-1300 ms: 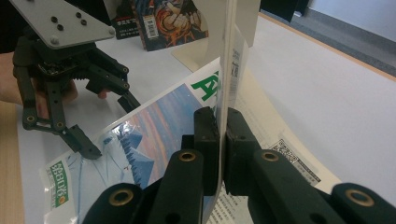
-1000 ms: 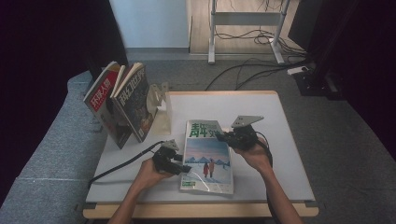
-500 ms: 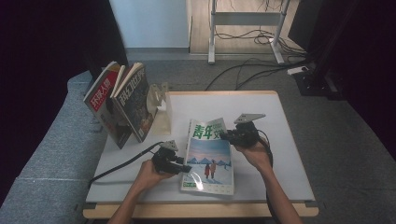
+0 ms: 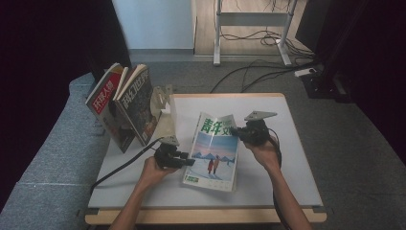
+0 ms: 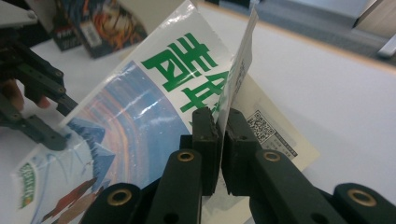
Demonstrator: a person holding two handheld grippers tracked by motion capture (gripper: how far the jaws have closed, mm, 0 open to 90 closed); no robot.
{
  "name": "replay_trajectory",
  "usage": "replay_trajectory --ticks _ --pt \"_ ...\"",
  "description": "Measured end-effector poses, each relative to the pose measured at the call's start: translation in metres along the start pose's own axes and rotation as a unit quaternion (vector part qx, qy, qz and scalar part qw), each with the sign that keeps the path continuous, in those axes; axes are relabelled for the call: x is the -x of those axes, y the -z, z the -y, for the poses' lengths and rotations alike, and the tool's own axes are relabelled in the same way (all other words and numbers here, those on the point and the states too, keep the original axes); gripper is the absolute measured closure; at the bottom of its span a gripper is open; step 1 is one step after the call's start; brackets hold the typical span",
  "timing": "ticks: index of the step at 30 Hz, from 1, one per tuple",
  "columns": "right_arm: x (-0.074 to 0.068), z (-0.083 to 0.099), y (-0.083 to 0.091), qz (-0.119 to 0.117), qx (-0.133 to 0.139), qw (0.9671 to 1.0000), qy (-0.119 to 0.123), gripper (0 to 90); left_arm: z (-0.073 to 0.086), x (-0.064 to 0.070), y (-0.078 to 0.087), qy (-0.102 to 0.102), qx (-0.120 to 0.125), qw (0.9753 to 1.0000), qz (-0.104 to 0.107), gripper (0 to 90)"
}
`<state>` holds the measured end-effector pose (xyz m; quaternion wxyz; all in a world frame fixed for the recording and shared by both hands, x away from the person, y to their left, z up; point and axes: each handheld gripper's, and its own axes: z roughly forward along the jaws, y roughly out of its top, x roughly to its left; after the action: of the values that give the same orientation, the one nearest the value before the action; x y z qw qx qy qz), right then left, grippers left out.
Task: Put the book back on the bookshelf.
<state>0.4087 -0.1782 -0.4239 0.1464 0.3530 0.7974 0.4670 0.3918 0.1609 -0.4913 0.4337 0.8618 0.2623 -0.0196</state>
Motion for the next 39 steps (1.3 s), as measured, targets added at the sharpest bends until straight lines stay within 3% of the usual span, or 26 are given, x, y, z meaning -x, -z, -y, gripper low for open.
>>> replay_trajectory --ticks 4,10,18,32,39 --pt "-0.008 -0.016 -0.002 0.006 0.004 0.9997 0.023 83.6 0.003 -0.002 0.004 -0.006 0.001 0.9998 -0.020 63.6" --pt "-0.012 -0.013 -0.002 -0.005 0.008 0.9997 0.022 83.1 0.014 -0.004 0.009 0.004 0.020 0.9998 -0.006 64.5" --pt "-0.018 -0.011 -0.002 -0.015 0.004 0.9994 0.031 81.7 0.021 0.001 0.016 -0.004 0.017 0.9998 -0.011 64.8" --pt "-0.008 0.003 -0.010 -0.033 -0.018 0.9993 -0.001 80.3 0.031 0.010 0.027 -0.011 0.011 0.9998 -0.010 64.8" --pt "-0.008 0.006 -0.015 -0.026 -0.020 0.9994 0.004 86.1 0.033 0.005 0.030 -0.003 0.021 0.9997 0.014 65.1"
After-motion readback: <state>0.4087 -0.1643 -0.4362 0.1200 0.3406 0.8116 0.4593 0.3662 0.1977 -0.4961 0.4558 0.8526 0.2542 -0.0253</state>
